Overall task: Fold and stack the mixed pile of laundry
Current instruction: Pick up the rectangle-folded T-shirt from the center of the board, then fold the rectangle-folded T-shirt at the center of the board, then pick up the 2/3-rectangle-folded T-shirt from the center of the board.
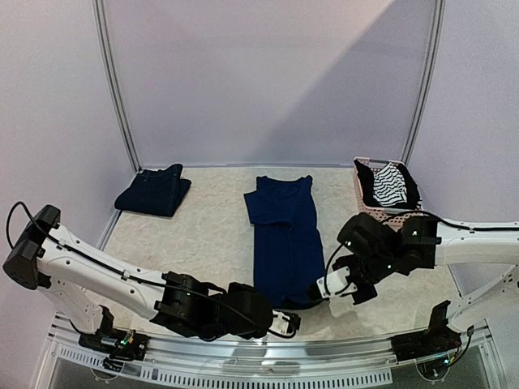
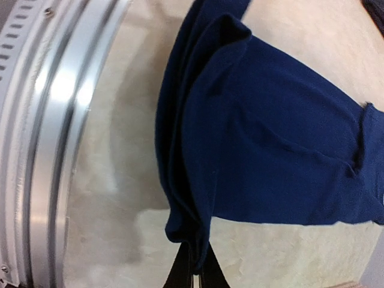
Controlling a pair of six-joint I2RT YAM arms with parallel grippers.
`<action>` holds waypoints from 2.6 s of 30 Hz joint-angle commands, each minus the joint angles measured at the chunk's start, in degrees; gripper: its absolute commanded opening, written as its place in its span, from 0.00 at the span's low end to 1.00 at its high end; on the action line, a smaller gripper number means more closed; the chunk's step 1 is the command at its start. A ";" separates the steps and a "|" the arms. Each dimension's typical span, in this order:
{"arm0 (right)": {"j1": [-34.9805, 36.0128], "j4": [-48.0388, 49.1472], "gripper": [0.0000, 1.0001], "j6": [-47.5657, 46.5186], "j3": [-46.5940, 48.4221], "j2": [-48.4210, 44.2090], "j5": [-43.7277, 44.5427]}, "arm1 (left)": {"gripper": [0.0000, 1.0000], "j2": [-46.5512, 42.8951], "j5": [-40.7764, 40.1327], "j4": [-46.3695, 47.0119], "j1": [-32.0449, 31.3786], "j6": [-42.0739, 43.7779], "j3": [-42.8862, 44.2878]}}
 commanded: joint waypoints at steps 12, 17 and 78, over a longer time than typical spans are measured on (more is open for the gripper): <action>-17.70 21.82 0.00 4.08 2.31 5.16 10.41 | 0.00 6.47 -9.34 12.55 17.24 -7.89 5.94; -21.93 25.19 0.00 5.50 8.39 14.57 10.65 | 0.00 10.14 -7.73 14.43 22.84 -10.48 8.20; -24.46 13.66 0.52 -7.11 10.37 29.45 -10.88 | 0.38 18.55 25.42 8.66 26.72 -2.64 8.34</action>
